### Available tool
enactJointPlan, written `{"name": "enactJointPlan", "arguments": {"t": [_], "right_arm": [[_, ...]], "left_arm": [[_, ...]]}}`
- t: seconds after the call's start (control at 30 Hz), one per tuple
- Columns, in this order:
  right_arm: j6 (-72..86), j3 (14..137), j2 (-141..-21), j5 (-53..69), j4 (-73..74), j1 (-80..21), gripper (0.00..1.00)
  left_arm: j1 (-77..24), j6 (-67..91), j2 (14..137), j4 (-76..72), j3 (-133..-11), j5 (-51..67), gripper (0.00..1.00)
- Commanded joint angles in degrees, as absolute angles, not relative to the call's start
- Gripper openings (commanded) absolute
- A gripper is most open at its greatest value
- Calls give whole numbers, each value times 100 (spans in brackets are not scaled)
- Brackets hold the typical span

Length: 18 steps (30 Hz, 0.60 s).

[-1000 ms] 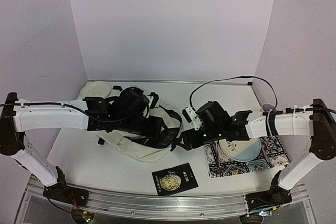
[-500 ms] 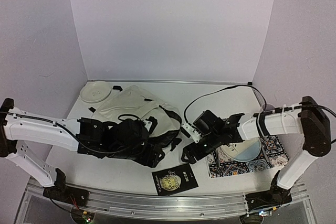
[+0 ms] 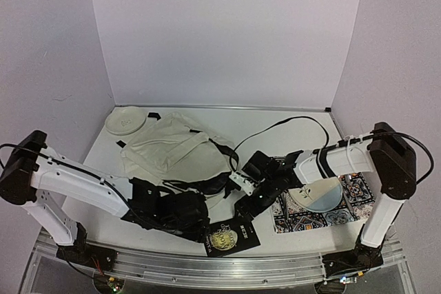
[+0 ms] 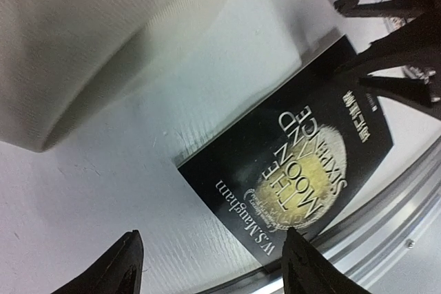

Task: Pack the student bag
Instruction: Grab the book at the center of the board.

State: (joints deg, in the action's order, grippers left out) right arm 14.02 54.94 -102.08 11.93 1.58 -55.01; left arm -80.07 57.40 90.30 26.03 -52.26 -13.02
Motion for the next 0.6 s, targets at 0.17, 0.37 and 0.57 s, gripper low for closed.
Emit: {"name": "enactJointPlan", "arguments": {"t": [0.17,0.37,0.57], "right_arm": [[1326,5602,-10461,1732,820,-5853,70],[1289,5582,-10376,1996,922,-5930,64],[1205,5586,-10271,2360,918,-5935,60]], "left_arm": [[-8103,5661,9923,2627,-5827,-1168,61],[-8107,5637,10243,2645,-5880,-1087,54],[-8103,5646,10326,2678,-5848,-1101,47]]}}
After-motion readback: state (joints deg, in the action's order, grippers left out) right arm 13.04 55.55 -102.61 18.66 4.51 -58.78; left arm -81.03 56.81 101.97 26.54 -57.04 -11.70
